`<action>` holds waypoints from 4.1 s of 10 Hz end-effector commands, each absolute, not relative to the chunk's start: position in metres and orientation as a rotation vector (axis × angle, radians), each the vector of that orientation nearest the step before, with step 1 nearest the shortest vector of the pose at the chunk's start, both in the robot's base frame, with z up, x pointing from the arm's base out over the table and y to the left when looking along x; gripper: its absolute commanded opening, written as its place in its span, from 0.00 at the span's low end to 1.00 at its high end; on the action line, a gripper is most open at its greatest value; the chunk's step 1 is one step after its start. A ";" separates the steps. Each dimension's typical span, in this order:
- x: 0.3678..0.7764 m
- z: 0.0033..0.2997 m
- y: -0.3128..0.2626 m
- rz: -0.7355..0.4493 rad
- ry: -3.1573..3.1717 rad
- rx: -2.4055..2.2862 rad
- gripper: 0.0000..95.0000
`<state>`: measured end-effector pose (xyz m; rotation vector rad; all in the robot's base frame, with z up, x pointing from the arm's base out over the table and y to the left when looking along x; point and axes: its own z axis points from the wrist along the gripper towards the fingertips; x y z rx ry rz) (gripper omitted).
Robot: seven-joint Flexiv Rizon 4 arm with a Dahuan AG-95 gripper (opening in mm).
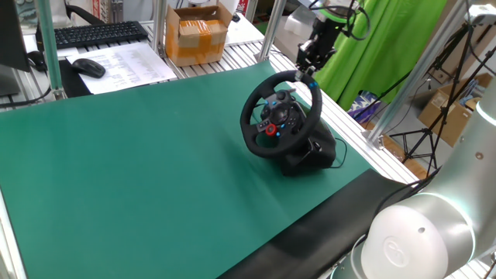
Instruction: Rotate the steering wheel 90 degrees counterclockwise
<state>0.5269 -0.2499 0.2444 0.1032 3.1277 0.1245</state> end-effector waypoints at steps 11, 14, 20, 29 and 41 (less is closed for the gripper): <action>0.527 0.253 -0.249 0.145 3.156 0.180 0.80; 0.518 0.265 -0.256 0.133 3.188 0.232 0.80; 0.494 0.275 -0.258 0.141 3.187 0.364 0.60; 0.442 0.275 -0.229 0.106 3.082 0.466 0.60; 0.448 0.256 -0.218 0.054 3.026 0.467 0.60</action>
